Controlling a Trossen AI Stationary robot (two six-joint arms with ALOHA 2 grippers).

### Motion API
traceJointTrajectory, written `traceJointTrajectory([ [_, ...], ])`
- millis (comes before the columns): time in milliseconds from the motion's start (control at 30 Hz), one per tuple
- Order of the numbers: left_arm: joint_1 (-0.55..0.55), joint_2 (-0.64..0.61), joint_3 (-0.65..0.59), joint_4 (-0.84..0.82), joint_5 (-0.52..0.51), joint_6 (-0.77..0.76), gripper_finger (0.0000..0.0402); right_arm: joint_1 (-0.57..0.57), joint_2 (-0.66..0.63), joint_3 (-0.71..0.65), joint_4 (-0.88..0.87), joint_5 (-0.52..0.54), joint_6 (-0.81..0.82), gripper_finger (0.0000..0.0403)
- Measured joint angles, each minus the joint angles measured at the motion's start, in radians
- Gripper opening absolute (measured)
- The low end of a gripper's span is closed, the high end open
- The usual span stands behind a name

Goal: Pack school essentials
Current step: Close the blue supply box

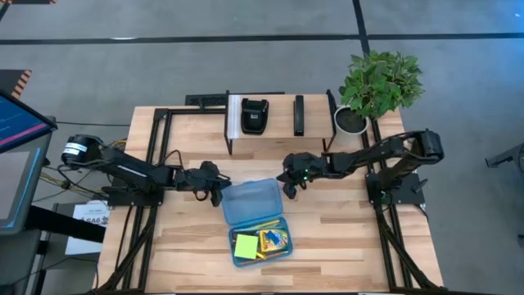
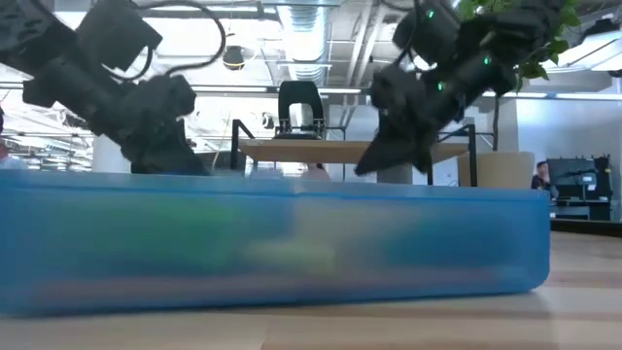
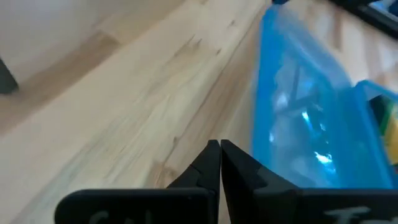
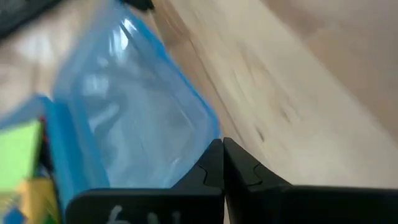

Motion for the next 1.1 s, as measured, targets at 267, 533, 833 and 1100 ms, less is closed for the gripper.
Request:
traceJointTrajectory([
  [267,0.0,-0.111,0.0,-0.02,0.027,0.037,0.0,0.036,-0.119,0.0,-0.013,0.001,-0.007,0.0013],
  [533,-0.103,-0.179,0.0,-0.144,0.05,-0.046,0.0,0.072,-0.18,0.0,-0.227,0.01,-0.013,0.0012],
  [833,-0.407,-0.077,0.0,-0.161,-0.13,-0.294,0.0,0.134,-0.049,-0.002,-0.385,0.011,0.01,0.0012],
  [1100,-0.504,0.155,0.041,-0.133,-0.157,-0.446,0.0,0.182,0.078,0.003,-0.351,-0.011,0.012,0.0012],
])
